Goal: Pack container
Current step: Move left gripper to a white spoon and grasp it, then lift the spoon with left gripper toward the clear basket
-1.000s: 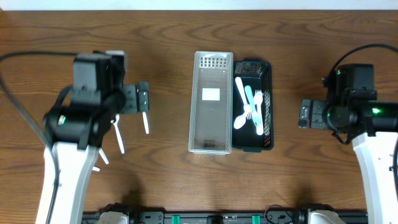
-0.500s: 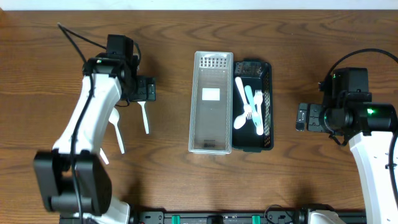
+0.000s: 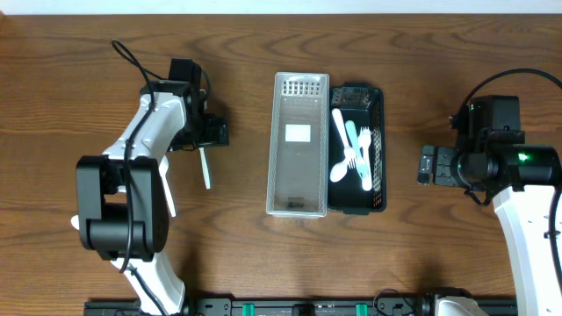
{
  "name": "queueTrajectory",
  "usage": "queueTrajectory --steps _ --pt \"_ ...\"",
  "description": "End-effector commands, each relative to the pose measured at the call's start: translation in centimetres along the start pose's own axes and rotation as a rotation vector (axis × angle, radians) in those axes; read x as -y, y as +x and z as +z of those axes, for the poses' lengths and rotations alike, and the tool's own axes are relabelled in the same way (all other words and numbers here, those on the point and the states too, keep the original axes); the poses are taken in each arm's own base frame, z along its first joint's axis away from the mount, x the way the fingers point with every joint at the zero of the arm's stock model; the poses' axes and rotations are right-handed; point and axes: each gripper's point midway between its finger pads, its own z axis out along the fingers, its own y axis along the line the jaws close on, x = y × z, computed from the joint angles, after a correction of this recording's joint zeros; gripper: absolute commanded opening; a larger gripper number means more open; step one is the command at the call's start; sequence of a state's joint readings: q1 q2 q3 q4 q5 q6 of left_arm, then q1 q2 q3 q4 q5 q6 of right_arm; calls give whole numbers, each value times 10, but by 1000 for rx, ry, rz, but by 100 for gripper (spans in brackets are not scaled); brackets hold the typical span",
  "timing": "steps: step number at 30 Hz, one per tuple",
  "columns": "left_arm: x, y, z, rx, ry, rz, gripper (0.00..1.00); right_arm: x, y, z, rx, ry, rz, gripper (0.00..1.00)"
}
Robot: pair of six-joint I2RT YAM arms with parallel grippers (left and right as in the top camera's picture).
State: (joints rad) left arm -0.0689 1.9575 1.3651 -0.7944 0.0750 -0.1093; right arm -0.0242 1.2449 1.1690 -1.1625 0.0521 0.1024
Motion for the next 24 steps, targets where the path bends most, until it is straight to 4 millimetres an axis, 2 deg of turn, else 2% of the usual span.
queueTrajectory --steps 1,6,11,14,17,20,22,24 --pt "2 7 18 -51 18 -31 98 1 0 -1 3 -2 24 99" --pt "1 13 31 -88 10 -37 98 2 0 -1 3 -2 24 99" --pt "0 15 36 -103 7 -41 97 2 0 -1 3 -2 24 99" --pt "0 16 36 -108 6 -41 86 2 0 -1 3 -1 24 99" --pt "0 19 36 -117 5 -42 68 2 0 -1 3 -2 24 99" --pt "0 20 36 -122 3 -42 57 2 0 -1 3 -1 24 99" --pt "0 20 35 -123 3 -42 46 2 0 -1 3 -1 24 99" --pt "0 20 35 -123 3 -42 39 2 0 -1 3 -1 24 99"
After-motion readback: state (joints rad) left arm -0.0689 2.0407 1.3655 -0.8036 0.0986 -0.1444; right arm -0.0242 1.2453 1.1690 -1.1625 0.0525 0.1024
